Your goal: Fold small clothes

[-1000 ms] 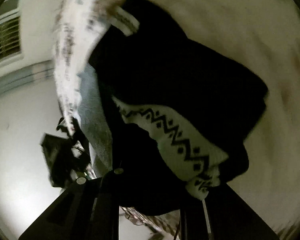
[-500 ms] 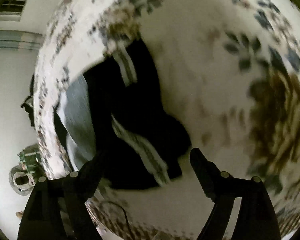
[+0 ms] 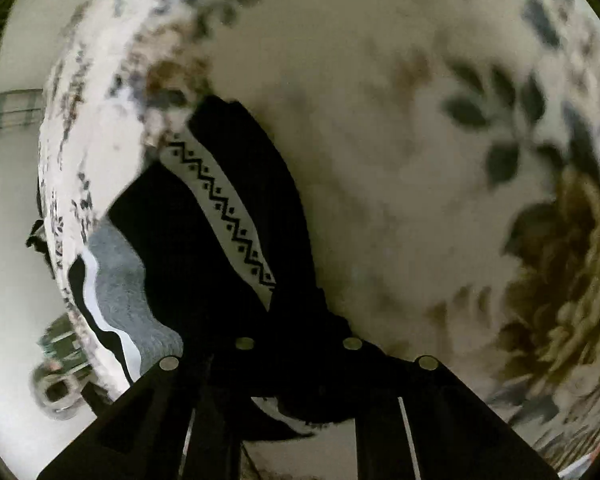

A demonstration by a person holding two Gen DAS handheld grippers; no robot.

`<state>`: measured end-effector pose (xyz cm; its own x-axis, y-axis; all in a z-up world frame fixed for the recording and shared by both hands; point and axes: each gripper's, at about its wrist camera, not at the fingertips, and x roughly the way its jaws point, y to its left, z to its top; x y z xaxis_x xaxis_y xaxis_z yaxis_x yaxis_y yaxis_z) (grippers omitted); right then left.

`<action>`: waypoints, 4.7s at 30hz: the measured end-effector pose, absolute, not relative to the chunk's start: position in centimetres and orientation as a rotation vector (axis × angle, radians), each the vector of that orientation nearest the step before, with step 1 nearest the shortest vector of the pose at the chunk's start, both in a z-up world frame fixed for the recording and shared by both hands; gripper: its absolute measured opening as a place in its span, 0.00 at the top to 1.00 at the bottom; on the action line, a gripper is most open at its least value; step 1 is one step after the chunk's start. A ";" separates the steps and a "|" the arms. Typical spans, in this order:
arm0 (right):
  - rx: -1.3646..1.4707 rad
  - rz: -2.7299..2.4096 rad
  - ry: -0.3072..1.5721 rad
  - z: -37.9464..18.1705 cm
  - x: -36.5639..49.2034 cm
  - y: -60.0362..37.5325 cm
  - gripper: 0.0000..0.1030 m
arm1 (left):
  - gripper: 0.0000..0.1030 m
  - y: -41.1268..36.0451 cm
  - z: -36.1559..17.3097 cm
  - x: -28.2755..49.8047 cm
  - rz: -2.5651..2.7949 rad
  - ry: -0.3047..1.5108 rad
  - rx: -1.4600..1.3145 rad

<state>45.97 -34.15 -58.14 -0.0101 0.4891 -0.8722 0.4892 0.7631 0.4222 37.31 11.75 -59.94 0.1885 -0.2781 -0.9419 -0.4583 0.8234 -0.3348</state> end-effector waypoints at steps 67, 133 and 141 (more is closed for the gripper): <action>1.246 -0.084 1.567 -59.2 32.5 -35.9 0.48 | 0.51 9.9 -57.2 33.2 0.014 1.310 -1.225; 1.006 0.039 1.426 -55.6 37.6 -40.5 0.44 | 0.29 8.8 -58.4 42.4 -0.209 1.344 -0.880; 1.348 -0.005 1.300 -60.4 33.4 -36.6 0.74 | 0.28 8.3 -59.0 40.2 -0.182 1.353 -0.949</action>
